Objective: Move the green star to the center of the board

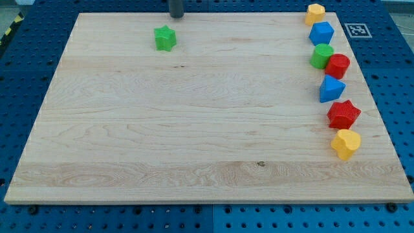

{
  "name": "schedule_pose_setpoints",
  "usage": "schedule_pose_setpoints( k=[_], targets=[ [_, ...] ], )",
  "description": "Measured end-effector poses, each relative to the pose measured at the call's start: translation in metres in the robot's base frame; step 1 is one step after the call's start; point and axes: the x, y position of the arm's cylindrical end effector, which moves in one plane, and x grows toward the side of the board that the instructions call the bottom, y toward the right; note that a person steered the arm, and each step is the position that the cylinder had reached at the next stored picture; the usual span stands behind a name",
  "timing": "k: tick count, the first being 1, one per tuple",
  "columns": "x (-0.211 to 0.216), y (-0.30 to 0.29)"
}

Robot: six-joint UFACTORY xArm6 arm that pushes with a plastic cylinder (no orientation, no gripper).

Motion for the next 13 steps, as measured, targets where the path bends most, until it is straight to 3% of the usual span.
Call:
schedule_pose_setpoints(
  k=[4,7,8,11,13],
  targets=[
    [0.031,-0.016],
    [0.029,-0.055],
    [0.047,-0.055],
    [0.157,-0.026],
    [0.173,-0.024]
  ],
)
